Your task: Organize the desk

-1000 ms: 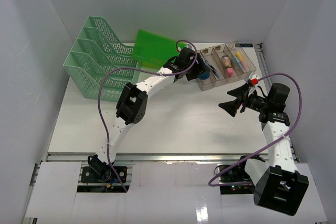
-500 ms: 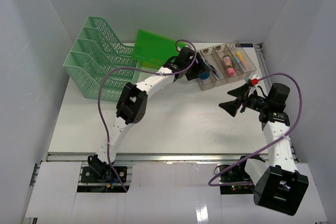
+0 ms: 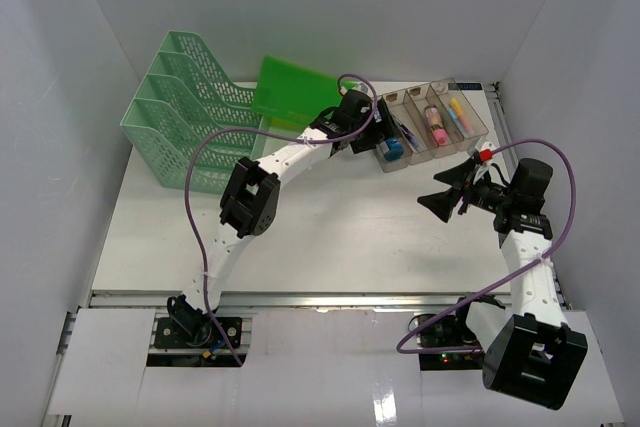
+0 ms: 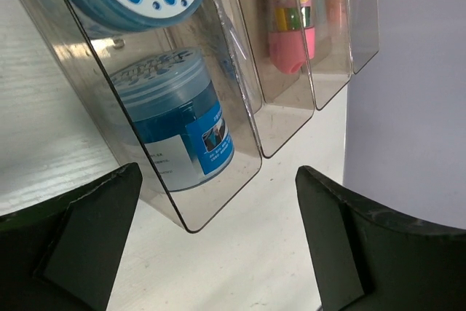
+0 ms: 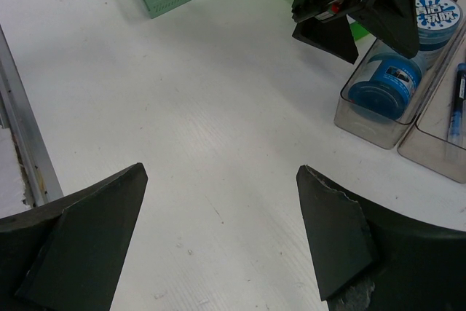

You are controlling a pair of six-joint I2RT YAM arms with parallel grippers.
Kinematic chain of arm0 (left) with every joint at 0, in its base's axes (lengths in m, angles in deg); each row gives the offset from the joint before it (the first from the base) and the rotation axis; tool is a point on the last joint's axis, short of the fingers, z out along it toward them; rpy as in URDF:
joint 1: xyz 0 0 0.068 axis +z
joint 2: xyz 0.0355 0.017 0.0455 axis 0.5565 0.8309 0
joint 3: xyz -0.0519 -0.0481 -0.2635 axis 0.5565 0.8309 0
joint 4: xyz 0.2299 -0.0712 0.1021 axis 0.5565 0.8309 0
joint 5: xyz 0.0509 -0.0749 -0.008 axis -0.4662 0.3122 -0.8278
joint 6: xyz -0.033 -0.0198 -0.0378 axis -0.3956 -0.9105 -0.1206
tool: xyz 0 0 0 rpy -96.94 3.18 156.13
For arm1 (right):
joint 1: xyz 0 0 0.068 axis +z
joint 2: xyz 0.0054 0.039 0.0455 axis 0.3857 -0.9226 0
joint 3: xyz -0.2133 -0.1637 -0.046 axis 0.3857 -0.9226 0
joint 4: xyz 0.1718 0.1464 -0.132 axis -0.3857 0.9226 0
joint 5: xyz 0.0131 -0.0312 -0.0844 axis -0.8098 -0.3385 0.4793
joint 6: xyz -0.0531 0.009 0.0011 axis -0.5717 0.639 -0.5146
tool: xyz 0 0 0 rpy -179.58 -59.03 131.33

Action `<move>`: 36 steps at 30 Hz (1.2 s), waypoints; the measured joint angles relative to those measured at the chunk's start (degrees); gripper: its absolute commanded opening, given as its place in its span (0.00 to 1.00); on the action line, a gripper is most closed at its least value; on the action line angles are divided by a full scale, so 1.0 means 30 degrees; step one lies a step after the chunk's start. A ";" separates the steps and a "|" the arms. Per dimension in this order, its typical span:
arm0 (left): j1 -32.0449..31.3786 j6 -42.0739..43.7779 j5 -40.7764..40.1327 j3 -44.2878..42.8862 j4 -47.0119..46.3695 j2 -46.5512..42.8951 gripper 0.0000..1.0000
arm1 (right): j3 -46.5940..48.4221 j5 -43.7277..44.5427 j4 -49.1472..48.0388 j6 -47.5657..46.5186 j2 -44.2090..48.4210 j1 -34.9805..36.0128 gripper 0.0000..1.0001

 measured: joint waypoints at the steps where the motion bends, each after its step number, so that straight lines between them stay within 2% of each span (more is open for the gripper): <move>1: 0.0000 0.0310 -0.0146 0.0291 0.0004 -0.0239 0.90 | 0.0000 -0.0004 0.0000 -0.0004 -0.0004 -0.0004 0.90; 2: 0.0000 0.0652 -0.0339 0.0711 -0.0046 -0.0576 0.84 | 0.0000 -0.0010 0.0000 -0.0006 -0.0005 -0.0006 0.90; 5: 0.0000 0.1674 -0.1475 0.3592 0.0035 -0.2956 0.77 | 0.0000 -0.0064 0.0000 -0.0006 -0.0005 -0.0043 0.90; 8: -0.0028 0.2340 -0.3918 0.8047 -0.1145 -0.6411 0.83 | 0.0000 -0.0212 0.0006 0.0002 -0.0015 -0.0089 0.90; 12: 0.0128 0.2689 -0.6972 1.3924 -0.3286 -1.1065 0.98 | 0.0000 -0.0388 -0.0013 0.0024 -0.0036 -0.0101 0.90; 14: 0.0469 0.2702 -0.7912 1.6797 -0.5415 -1.2882 0.98 | 0.0000 -0.0435 -0.0027 0.0088 -0.0041 -0.0101 0.90; 17: 0.1432 0.2510 -0.8450 1.9526 -0.7560 -1.4022 0.98 | 0.0000 -0.0465 -0.0047 0.0219 -0.0043 -0.0110 0.90; 24: 0.3887 0.3008 -0.7287 2.0525 -1.1556 -1.1813 0.98 | 0.0000 -0.0558 -0.0102 0.0343 -0.0050 -0.0116 0.90; 28: 0.3949 0.3944 -0.7013 2.0358 -1.3543 -1.0542 0.98 | 0.0000 -0.0669 -0.0138 0.0358 -0.0079 -0.0116 0.90; 36: 0.4326 0.4587 -0.6732 1.7981 -1.5613 -0.7486 0.95 | 0.0000 -0.0967 -0.0200 0.0477 -0.0130 -0.0116 0.90</move>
